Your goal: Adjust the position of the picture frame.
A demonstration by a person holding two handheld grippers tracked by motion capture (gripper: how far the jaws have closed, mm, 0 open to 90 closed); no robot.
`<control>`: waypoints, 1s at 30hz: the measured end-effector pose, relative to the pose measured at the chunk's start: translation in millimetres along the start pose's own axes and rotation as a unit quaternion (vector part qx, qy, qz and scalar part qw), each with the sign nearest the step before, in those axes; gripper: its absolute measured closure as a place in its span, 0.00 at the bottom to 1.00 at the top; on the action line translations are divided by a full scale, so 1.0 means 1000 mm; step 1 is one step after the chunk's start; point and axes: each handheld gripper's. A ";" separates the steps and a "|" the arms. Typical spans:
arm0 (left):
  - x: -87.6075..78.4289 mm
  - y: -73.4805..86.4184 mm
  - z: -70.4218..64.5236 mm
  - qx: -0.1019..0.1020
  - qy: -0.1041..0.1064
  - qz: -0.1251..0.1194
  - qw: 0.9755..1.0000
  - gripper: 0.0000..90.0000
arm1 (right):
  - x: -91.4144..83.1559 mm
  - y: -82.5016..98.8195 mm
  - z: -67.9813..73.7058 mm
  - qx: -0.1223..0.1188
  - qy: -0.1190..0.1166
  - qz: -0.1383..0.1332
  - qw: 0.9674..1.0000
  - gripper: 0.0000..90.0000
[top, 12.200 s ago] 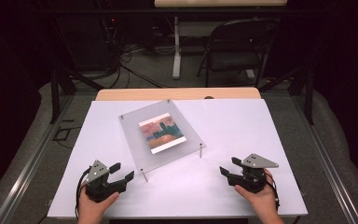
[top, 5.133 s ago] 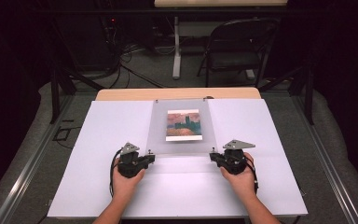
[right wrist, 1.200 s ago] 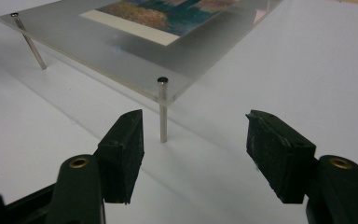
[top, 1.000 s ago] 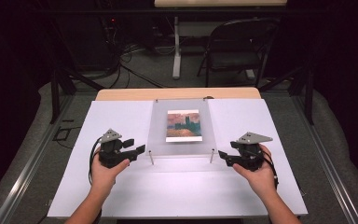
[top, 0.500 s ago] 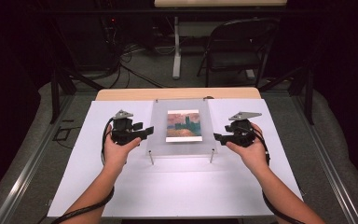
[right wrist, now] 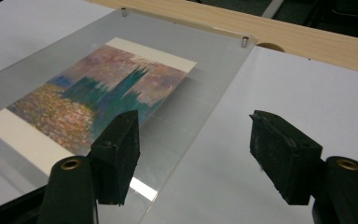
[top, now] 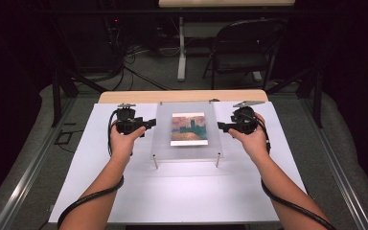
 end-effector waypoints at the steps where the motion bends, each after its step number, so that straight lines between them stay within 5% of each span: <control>1: 0.003 -0.002 0.001 0.003 -0.001 0.003 1.000 0.38 | 0.002 -0.001 -0.002 0.003 0.000 0.002 1.000 0.37; 16: 0.033 -0.013 0.004 0.026 -0.025 0.020 0.999 0.39 | 0.032 -0.001 -0.026 0.043 0.013 0.014 0.999 0.37; 30: 0.051 -0.003 0.003 0.013 -0.008 0.036 0.999 0.39 | 0.051 -0.004 -0.020 0.043 0.005 0.020 0.999 0.37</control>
Point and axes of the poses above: each handheld gripper's, and its own axes: x roughly forward along the jaws, y roughly out of its underside, z roughly to its left, and after that the axes turned 3 degrees about -y, right-handed
